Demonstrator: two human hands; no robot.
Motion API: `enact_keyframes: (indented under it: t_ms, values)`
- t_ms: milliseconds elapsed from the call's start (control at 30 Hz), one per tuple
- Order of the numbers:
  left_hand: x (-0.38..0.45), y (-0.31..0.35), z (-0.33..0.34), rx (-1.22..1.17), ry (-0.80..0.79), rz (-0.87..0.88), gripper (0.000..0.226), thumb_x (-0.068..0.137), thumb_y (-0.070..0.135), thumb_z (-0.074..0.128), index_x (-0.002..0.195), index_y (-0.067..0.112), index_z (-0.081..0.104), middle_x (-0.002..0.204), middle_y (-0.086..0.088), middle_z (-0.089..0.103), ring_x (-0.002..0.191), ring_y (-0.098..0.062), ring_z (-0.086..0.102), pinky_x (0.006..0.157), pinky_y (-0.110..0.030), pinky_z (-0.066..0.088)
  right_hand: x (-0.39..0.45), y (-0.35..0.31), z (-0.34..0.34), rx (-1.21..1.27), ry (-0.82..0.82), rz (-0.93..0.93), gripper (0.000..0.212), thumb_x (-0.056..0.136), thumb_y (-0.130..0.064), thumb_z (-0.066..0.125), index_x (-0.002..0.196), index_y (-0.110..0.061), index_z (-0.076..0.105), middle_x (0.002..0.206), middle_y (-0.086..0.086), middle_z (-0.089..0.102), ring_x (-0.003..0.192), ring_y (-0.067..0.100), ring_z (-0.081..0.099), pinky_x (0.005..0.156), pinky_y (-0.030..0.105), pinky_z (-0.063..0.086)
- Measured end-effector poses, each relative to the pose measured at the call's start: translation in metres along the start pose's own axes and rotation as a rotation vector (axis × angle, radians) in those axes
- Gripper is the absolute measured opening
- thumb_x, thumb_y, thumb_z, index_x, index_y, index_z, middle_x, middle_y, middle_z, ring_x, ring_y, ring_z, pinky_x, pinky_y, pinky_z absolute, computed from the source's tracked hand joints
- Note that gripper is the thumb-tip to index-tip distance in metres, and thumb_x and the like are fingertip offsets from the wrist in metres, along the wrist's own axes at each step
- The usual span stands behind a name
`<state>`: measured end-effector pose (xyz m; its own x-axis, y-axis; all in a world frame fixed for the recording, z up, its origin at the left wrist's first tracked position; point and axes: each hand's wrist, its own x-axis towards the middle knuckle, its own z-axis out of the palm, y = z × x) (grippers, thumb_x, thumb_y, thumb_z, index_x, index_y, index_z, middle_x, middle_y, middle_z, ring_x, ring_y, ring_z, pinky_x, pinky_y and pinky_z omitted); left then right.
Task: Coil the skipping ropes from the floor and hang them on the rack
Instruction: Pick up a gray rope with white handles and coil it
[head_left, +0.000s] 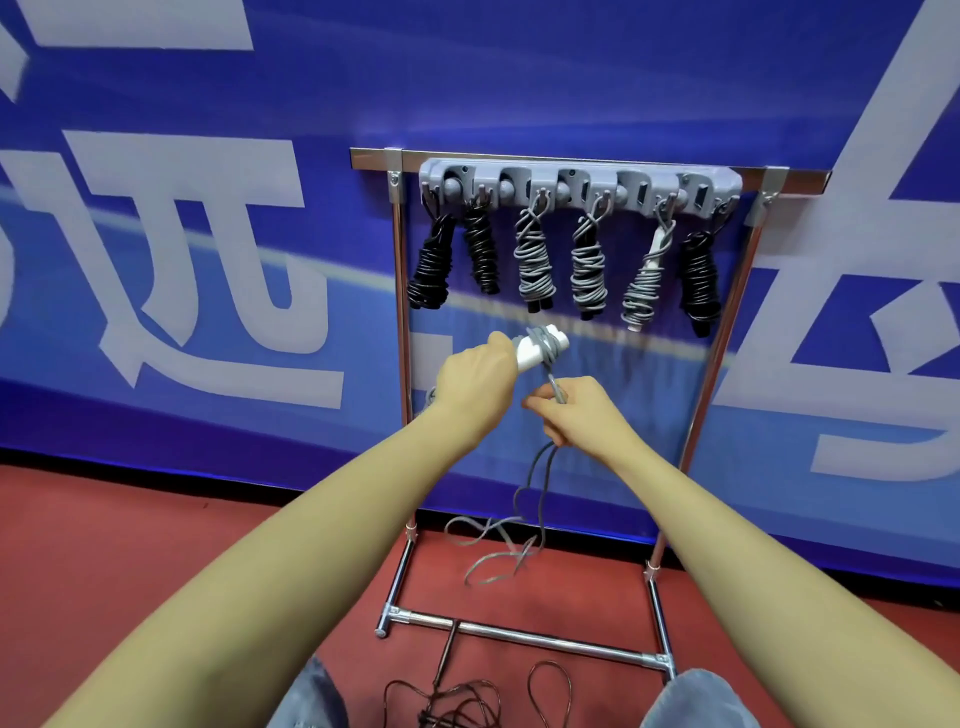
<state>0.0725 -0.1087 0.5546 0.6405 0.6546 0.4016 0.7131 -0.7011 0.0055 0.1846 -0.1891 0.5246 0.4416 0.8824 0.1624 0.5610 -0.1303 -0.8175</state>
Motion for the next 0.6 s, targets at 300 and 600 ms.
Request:
enact_keyframes:
  t_ms: [300, 600]
  values:
    - [-0.001, -0.015, 0.013, 0.186, -0.133, 0.005, 0.023, 0.09, 0.001, 0.047, 0.112, 0.005, 0.046, 0.105, -0.009, 0.065, 0.094, -0.028, 0.065, 0.063, -0.031, 0.033, -0.003, -0.022, -0.008, -0.679, -0.017, -0.242, 0.018, 0.085, -0.018, 0.049, 0.085, -0.013, 0.067, 0.07, 0.006, 0.068, 0.074, 0.025, 0.062, 0.062, 0.032, 0.042]
    - [-0.003, -0.03, 0.008, 0.413, -0.181, 0.429, 0.019, 0.096, 0.013, 0.04, 0.114, 0.01, 0.045, 0.099, -0.006, 0.064, 0.086, -0.031, 0.063, 0.058, -0.031, 0.03, 0.018, -0.024, -0.01, -0.164, 0.193, -0.058, 0.004, 0.085, -0.022, 0.067, 0.088, -0.022, 0.064, 0.07, -0.003, 0.055, 0.06, 0.018, 0.055, 0.055, 0.04, 0.056]
